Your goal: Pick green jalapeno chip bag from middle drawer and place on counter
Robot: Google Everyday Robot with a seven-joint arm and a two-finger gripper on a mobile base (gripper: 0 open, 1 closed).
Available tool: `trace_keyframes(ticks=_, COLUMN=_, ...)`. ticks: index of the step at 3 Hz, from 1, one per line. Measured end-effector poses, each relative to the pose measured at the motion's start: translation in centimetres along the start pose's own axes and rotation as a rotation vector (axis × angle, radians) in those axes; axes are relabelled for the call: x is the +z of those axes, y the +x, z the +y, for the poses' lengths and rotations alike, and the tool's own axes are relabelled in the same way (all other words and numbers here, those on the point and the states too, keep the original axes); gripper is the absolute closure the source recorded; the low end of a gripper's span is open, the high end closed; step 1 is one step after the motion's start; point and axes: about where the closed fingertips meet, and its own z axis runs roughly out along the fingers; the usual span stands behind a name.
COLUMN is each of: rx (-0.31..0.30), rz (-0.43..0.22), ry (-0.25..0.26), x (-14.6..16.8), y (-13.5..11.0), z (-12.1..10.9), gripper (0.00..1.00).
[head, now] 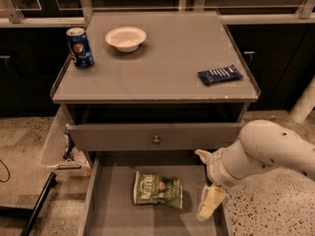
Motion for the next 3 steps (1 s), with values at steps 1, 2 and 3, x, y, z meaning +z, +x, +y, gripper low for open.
trace_keyframes(ticks=1, rx=0.031, rz=-0.032, ry=-0.006, x=2.1, y=0.6, z=-0.1, gripper=0.00)
trace_keyframes(ticks=2, rx=0.060, rz=-0.111, ry=-0.004, x=5.8, y=1.7, z=-0.6, gripper=0.00)
trace_keyframes(ticks=3, rx=0.027, rz=-0.184, ry=0.019, x=9.7, y=2.5, z=-1.1, gripper=0.00)
